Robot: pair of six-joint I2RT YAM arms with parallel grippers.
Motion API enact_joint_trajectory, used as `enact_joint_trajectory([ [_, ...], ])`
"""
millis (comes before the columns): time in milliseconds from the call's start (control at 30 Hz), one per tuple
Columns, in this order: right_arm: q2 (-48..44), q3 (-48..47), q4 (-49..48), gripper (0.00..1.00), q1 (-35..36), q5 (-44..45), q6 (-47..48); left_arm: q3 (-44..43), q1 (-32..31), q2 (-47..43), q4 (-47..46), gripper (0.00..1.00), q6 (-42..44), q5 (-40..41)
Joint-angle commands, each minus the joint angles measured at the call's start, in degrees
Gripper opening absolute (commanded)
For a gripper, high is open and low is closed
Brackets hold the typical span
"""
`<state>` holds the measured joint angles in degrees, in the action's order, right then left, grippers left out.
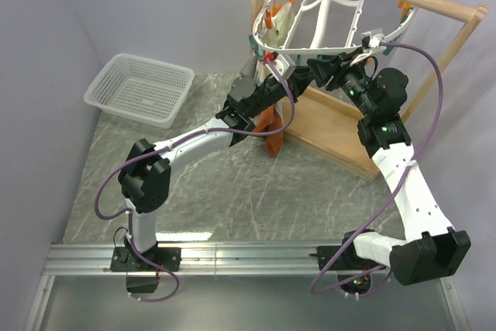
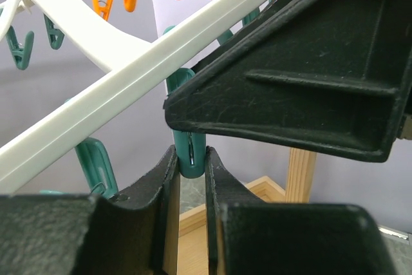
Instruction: Clip the underwear to the hanger
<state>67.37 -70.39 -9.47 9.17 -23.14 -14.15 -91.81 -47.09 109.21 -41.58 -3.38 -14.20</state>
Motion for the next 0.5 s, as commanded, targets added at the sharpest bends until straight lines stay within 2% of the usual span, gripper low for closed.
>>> enact_joint_trajectory([
  [0,1.0,-1.6,-2.2,0.47,0.2,2.1,0.4,-0.9,-1.2,-0.9,0.1,0.0,1.7,-4.9],
  [67,1.1,-1.7,-2.1,0.47,0.2,2.0,0.5,-1.2,-1.2,-0.8,0.4,0.0,1.7,-5.1],
  [133,1.1,-1.8,-1.7,0.53,0.4,2.2,0.6,-1.4,-1.2,-0.8,0.5,0.0,1.5,-5.1],
  [200,1.1,-1.7,-1.5,0.52,0.4,2.4,0.9,-1.2,-1.2,-0.8,0.4,0.0,1.6,-5.1],
  [233,1.1,-1.5,-1.6,0.44,0.5,2.5,1.1,-1.2,-1.3,-0.8,0.4,0.0,1.7,-5.1],
  [300,1.1,-1.5,-1.8,0.36,0.4,2.7,1.1,-1.2,-1.3,-0.8,0.6,0.0,1.8,-5.1],
  [333,1.1,-1.6,-1.8,0.23,0.4,2.8,1.2,-1.0,-1.2,-0.9,0.6,0.0,1.7,-5.0],
  [433,1.2,-1.8,-1.8,0.04,0.4,3.1,1.2,-0.4,-1.3,-1.5,0.7,0.11,1.7,-5.1],
  [467,1.2,-1.9,-1.8,0.02,0.5,3.3,1.3,0.0,-1.3,-1.8,0.8,0.2,1.7,-5.3],
])
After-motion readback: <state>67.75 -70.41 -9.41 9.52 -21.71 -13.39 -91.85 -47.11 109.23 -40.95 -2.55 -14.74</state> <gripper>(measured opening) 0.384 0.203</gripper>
